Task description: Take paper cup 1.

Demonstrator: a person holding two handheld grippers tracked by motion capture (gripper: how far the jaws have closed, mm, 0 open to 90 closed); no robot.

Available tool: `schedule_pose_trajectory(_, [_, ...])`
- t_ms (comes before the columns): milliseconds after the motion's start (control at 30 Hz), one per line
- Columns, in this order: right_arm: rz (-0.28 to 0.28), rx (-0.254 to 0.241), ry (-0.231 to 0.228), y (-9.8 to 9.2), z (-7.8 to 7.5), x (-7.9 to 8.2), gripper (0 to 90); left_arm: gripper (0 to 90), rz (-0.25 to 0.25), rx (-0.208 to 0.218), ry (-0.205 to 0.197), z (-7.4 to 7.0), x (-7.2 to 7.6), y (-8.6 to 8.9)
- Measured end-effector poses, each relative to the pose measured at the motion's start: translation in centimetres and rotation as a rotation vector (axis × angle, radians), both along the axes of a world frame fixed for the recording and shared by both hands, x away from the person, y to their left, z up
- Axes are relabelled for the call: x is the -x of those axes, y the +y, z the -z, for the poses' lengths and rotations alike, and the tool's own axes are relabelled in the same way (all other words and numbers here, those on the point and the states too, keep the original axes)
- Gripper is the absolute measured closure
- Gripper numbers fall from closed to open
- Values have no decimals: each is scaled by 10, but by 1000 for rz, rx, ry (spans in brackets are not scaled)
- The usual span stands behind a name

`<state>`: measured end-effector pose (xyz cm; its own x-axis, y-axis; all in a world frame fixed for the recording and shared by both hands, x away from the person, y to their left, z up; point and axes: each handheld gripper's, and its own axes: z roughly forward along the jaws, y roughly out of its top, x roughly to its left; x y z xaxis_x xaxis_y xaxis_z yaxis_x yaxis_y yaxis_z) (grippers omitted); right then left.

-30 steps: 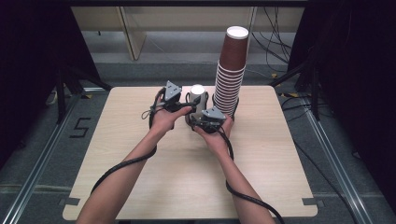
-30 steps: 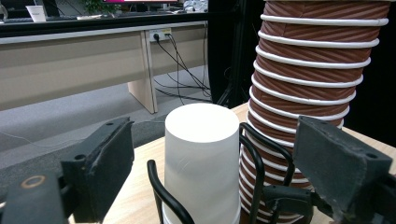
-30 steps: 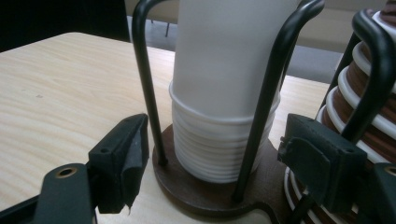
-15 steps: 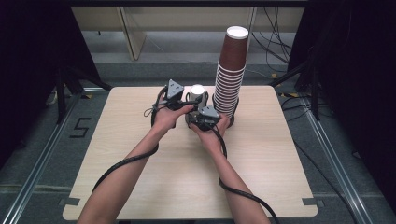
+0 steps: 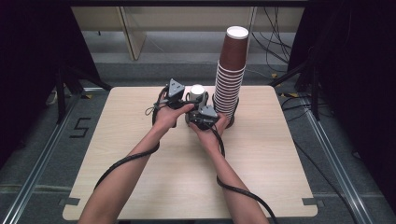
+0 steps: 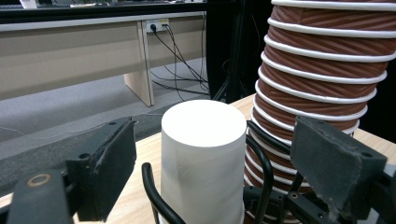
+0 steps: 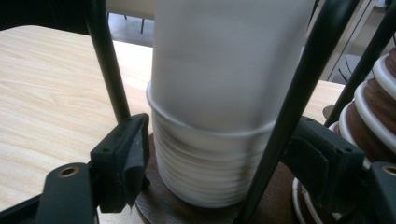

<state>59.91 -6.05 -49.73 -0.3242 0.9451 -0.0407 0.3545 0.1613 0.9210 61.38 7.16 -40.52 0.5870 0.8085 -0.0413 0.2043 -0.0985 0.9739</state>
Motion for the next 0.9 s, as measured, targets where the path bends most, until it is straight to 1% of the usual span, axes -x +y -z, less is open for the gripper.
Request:
schedule_pose_trajectory(67, [5, -6, -22, 1, 2, -1, 257, 143, 1, 0, 4, 1, -1, -1])
schedule_pose_trajectory(100, [14, 5, -26, 1, 2, -1, 264, 143, 3, -3, 4, 1, -2, -1])
schedule_pose_trajectory(133, [14, 5, -26, 1, 2, -1, 264, 143, 3, -3, 4, 1, -2, -1])
schedule_pose_trajectory(167, [13, -24, -32, 2, 3, -2, 281, 143, 2, -3, 6, 1, -2, -2])
schedule_pose_trajectory(200, [15, -12, -36, 0, 4, -1, 285, 143, 3, -8, 6, 2, -4, -2])
schedule_pose_trajectory(233, [22, -12, -40, 0, 4, -1, 286, 144, 3, -8, 6, 2, -4, -2])
schedule_pose_trajectory(267, [5, -31, -17, 0, 3, 0, 288, 144, 6, -8, 9, 2, -5, -3])
schedule_pose_trajectory(300, [5, -31, -17, 0, 3, 0, 288, 144, 6, -8, 9, 2, -5, -3])
schedule_pose_trajectory(333, [9, -10, -33, -1, 6, -2, 290, 144, 8, -9, 10, 2, -5, -4])
schedule_pose_trajectory(367, [7, -6, -35, -2, 6, -2, 293, 144, 10, -13, 10, 2, -7, -5])
schedule_pose_trajectory(400, [7, -6, -35, -2, 6, -2, 293, 144, 10, -13, 10, 2, -7, -5])
schedule_pose_trajectory(433, [16, -18, -30, -1, 6, -1, 292, 145, 10, -12, 14, 2, -7, -5])
schedule_pose_trajectory(500, [10, -28, -37, -1, 7, -2, 291, 146, 15, -19, 17, 2, -9, -6])
schedule_pose_trajectory(567, [9, -29, -34, -1, 7, -2, 291, 146, 18, -23, 18, 2, -11, -7])
schedule_pose_trajectory(600, [12, -22, -30, -2, 7, -2, 292, 146, 19, -27, 20, 3, -12, -8])
schedule_pose_trajectory(633, [3, -2, -25, -3, 6, -1, 293, 146, 18, -28, 23, 3, -13, -8])
schedule_pose_trajectory(667, [3, -2, -25, -3, 6, -1, 293, 146, 18, -28, 23, 3, -13, -8])
schedule_pose_trajectory(700, [17, -30, -24, -1, 7, -1, 293, 146, 16, -27, 25, 3, -14, -8])
schedule_pose_trajectory(767, [11, -21, -29, -2, 7, -2, 293, 151, 16, -22, 28, 4, -17, -9])
schedule_pose_trajectory(800, [9, -31, -17, -2, 6, -1, 294, 154, 16, -23, 30, 4, -17, -10])
schedule_pose_trajectory(833, [9, -31, -17, -2, 6, -1, 294, 154, 19, -26, 31, 4, -18, -10])
schedule_pose_trajectory(867, [13, -24, -27, -2, 7, -1, 295, 158, 22, -24, 38, 5, -20, -11])
schedule_pose_trajectory(900, [14, -30, -28, -1, 7, -1, 296, 161, 21, -23, 39, 5, -21, -12])
